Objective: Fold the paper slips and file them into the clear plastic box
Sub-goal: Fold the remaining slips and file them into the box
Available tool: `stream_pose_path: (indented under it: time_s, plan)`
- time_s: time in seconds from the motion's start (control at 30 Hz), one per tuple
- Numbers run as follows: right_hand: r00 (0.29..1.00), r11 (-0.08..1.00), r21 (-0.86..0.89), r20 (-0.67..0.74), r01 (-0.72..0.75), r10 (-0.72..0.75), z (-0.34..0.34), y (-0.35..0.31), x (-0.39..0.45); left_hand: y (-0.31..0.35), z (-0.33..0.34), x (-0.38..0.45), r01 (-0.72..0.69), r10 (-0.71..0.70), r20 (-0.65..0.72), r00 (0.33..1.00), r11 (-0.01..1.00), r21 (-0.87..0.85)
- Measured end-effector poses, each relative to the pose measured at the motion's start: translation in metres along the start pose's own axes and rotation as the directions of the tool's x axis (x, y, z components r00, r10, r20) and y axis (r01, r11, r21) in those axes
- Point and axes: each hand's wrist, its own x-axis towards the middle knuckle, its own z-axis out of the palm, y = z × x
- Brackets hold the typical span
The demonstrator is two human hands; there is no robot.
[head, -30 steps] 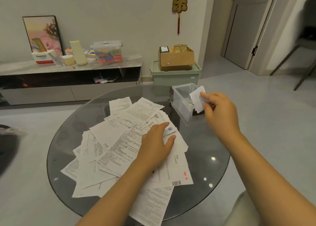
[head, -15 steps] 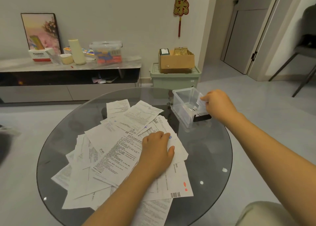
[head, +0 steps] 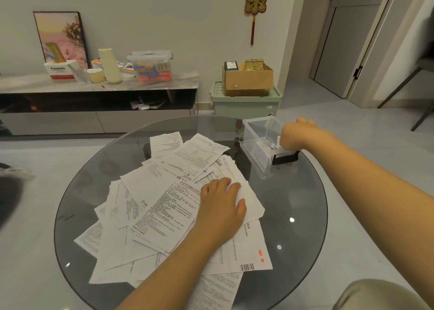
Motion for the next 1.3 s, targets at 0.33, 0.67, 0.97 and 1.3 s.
stream_pose_path:
  time_s: [0.33, 0.67, 0.97, 1.3]
  plan:
    - [0.980, 0.995, 0.071, -0.188, 0.075, -0.060, 0.008, -0.007, -0.015, 0.001, -0.003, -0.001, -0.008, 0.008, 0.026, 1.000, 1.000, -0.009]
    - [0.919, 0.893, 0.322, -0.341, 0.314, -0.200, 0.017, -0.028, -0.100, -0.002, -0.032, -0.025, -0.045, 0.040, -0.047, 0.998, 0.994, -0.103]
    - [0.857, 0.752, 0.433, -0.378, 0.497, -0.349, 0.063, -0.047, -0.149, -0.042, -0.051, -0.078, 0.221, -0.227, 0.082, 0.971, 0.973, 0.074]
    - [0.756, 0.661, 0.372, -0.253, 0.652, -0.604, 0.106, -0.076, -0.167, -0.047, -0.049, -0.103, 0.121, -0.106, 0.217, 0.970, 0.991, -0.056]
